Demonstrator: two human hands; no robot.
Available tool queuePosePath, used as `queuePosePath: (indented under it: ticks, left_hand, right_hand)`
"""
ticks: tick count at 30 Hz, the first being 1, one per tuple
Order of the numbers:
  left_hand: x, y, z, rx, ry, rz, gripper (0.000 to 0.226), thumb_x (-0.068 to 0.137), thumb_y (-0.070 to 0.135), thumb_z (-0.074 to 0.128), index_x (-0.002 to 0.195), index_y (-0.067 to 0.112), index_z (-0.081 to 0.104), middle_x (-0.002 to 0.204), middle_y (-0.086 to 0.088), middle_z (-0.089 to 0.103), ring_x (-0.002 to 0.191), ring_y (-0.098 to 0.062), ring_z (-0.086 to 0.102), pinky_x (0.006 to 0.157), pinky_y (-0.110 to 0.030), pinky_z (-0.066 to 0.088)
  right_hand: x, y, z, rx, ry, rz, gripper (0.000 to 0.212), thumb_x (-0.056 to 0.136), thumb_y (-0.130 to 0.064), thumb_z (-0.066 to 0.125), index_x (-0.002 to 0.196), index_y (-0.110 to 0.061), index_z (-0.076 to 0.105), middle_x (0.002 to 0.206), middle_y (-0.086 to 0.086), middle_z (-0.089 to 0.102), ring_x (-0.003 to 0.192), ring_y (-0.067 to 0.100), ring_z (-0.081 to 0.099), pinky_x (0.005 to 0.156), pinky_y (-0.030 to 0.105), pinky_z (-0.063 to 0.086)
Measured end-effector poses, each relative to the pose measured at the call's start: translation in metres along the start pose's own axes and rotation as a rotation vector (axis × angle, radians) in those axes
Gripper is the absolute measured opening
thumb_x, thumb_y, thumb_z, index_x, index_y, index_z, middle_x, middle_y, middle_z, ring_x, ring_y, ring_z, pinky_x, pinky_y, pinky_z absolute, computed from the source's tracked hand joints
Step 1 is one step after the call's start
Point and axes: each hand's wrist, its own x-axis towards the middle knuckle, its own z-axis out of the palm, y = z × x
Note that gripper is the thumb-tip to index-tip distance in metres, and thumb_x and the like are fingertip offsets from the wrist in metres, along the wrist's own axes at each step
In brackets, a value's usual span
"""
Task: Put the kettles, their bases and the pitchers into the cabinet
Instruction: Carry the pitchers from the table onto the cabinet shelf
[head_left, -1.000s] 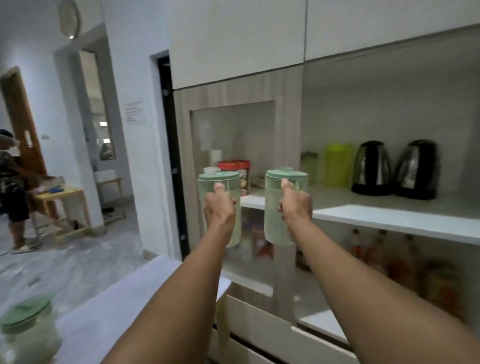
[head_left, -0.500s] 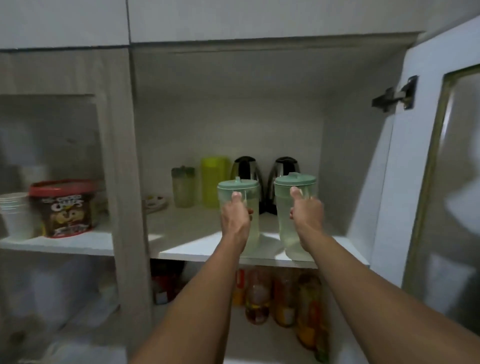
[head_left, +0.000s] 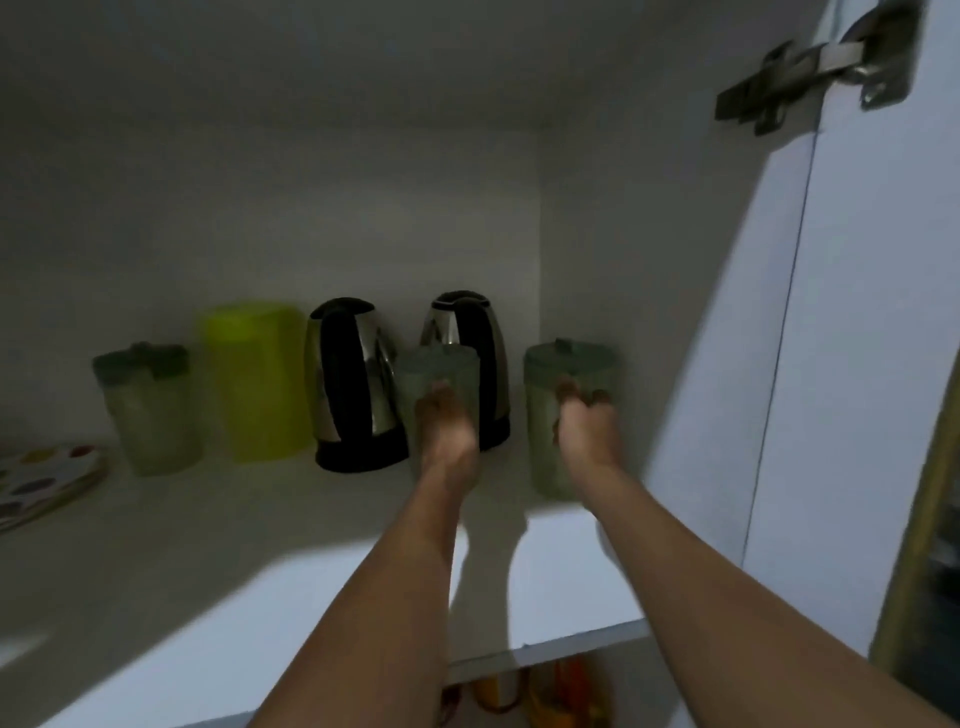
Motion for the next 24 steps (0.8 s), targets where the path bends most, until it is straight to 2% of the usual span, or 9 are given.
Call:
queuePosePath:
  ticks: [2, 5, 8, 11, 13, 18, 21, 22, 24]
  left_hand:
    - [0.028, -0.009, 0.013, -0.032, 0.017, 0.032, 0.062, 0.099, 0.043, 0.03, 0.121, -0.01, 0.054, 0.126, -0.036, 0.056, 0.112, -0.048, 0.059, 0.1, -0.057, 0.046]
    - [0.063, -0.025, 0.025, -0.075, 0.01, 0.089, 0.066, 0.091, 0.047, 0.033, 0.109, -0.014, 0.053, 0.118, -0.042, 0.055, 0.105, -0.053, 0.059, 0.097, -0.065, 0.044]
    - [0.077, -0.016, 0.027, -0.07, -0.049, 0.082, 0.052, 0.102, 0.033, 0.033, 0.1, -0.011, 0.059, 0.109, -0.038, 0.061, 0.1, -0.045, 0.062, 0.098, -0.059, 0.046]
    - [0.089, -0.01, 0.031, -0.058, -0.044, 0.047, 0.054, 0.105, 0.031, 0.031, 0.121, -0.015, 0.054, 0.123, -0.037, 0.057, 0.112, -0.046, 0.059, 0.101, -0.053, 0.045]
    - [0.094, -0.01, 0.035, -0.038, -0.055, 0.034, 0.054, 0.105, 0.033, 0.03, 0.125, -0.011, 0.053, 0.126, -0.036, 0.057, 0.114, -0.045, 0.058, 0.102, -0.051, 0.045]
    - [0.098, -0.013, 0.034, -0.043, -0.118, -0.02, 0.056, 0.103, 0.041, 0.032, 0.127, -0.003, 0.057, 0.128, -0.028, 0.06, 0.116, -0.041, 0.059, 0.104, -0.052, 0.045]
    - [0.091, -0.019, 0.023, -0.078, -0.155, -0.068, 0.067, 0.093, 0.059, 0.04, 0.134, 0.008, 0.056, 0.138, -0.012, 0.057, 0.125, -0.03, 0.055, 0.112, -0.048, 0.038]
    - [0.083, -0.016, 0.016, -0.1, -0.159, -0.09, 0.072, 0.088, 0.063, 0.044, 0.136, 0.011, 0.055, 0.14, -0.007, 0.055, 0.128, -0.027, 0.052, 0.114, -0.045, 0.036]
    - [0.069, -0.013, 0.003, -0.104, -0.141, -0.056, 0.068, 0.09, 0.059, 0.049, 0.139, 0.011, 0.051, 0.145, -0.009, 0.05, 0.133, -0.027, 0.048, 0.115, -0.043, 0.034]
  right_hand:
    - [0.018, 0.003, 0.017, -0.012, 0.012, 0.002, 0.057, 0.067, -0.066, 0.05, 0.096, -0.016, 0.052, 0.09, 0.013, 0.058, 0.083, 0.027, 0.056, 0.087, 0.048, 0.051]
    - [0.039, 0.004, 0.034, -0.002, 0.023, 0.011, 0.058, 0.067, -0.064, 0.048, 0.099, -0.016, 0.052, 0.093, 0.012, 0.057, 0.086, 0.027, 0.057, 0.091, 0.049, 0.051]
    - [0.051, 0.005, 0.047, 0.031, 0.03, -0.011, 0.053, 0.068, -0.059, 0.051, 0.098, -0.016, 0.052, 0.094, 0.013, 0.057, 0.088, 0.029, 0.058, 0.091, 0.05, 0.051]
    - [0.058, 0.007, 0.055, 0.053, 0.045, -0.036, 0.053, 0.067, -0.06, 0.053, 0.097, -0.016, 0.053, 0.093, 0.012, 0.057, 0.085, 0.026, 0.056, 0.09, 0.05, 0.051]
    - [0.063, 0.007, 0.058, 0.045, 0.051, -0.043, 0.055, 0.067, -0.059, 0.053, 0.099, -0.013, 0.055, 0.094, 0.013, 0.058, 0.087, 0.027, 0.058, 0.092, 0.049, 0.05]
    - [0.064, 0.009, 0.055, -0.012, -0.02, 0.012, 0.083, 0.05, -0.081, 0.051, 0.105, -0.02, 0.053, 0.1, 0.007, 0.058, 0.09, 0.025, 0.057, 0.094, 0.047, 0.051]
    - [0.06, 0.009, 0.044, -0.101, -0.065, 0.033, 0.109, 0.044, -0.087, 0.055, 0.12, -0.009, 0.059, 0.118, 0.014, 0.067, 0.105, 0.034, 0.066, 0.096, 0.044, 0.052]
    - [0.055, 0.007, 0.041, -0.124, -0.07, 0.051, 0.111, 0.047, -0.086, 0.06, 0.125, -0.007, 0.057, 0.124, 0.016, 0.066, 0.11, 0.034, 0.065, 0.098, 0.044, 0.052]
    - [0.047, 0.004, 0.034, -0.177, -0.072, 0.07, 0.1, 0.066, -0.075, 0.068, 0.132, -0.003, 0.045, 0.132, 0.019, 0.059, 0.118, 0.034, 0.06, 0.101, 0.041, 0.048]
